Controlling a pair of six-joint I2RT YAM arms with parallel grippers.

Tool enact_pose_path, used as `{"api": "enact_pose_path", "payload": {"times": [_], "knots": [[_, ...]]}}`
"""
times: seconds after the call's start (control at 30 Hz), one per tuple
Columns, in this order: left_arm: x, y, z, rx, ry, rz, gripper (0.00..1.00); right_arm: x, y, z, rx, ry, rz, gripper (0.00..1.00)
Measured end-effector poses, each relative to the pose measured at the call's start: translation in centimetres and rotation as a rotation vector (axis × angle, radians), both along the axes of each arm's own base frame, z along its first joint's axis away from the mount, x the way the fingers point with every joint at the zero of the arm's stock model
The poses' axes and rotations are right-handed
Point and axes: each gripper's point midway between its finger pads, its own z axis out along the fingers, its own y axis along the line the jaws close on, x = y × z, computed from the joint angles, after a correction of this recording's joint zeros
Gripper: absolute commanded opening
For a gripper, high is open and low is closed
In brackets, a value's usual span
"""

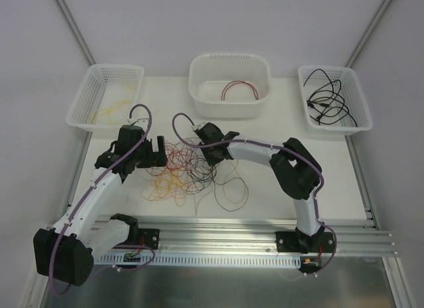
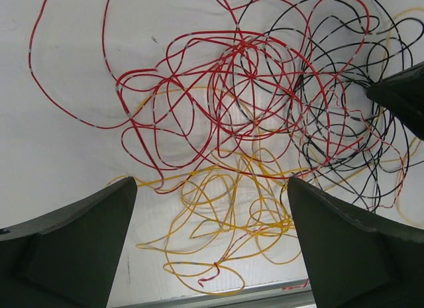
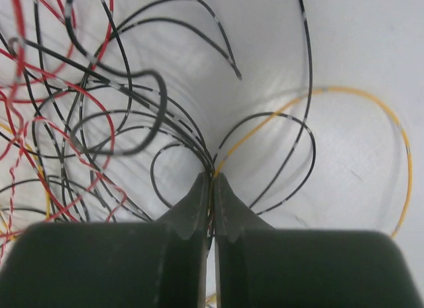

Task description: Untangle the cables

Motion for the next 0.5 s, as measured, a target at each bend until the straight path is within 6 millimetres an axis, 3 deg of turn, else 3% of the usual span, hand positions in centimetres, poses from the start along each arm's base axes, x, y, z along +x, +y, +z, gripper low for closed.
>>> {"api": "enact_pose_path", "payload": {"times": [0.1,0.17,0.4,0.5], "knots": [[-0.1,-0.5,-0.3,-0.020,0.017,-0.021,0.99,-0.2,-1.7,0.5,-0.025,-0.014,-0.025,0.01],[-0.3,-1.0,-0.5,-0.036,0.031,-0.038,0.99,-0.5,-3.0,2.1,-0.023,-0.033,-0.042,0.01],[-0.9,-3.7,-0.6,-0.119,0.065,-0.096,0.99,0.1,-5.3,13.3,0.151,-0.191,-0.106,0.01],[-2.1,-6.9,-0.3,-0.155,0.066,-0.166,0.99,-0.2,-5.6,15.4,0.192,-0.220,-0.112,0.01]]}}
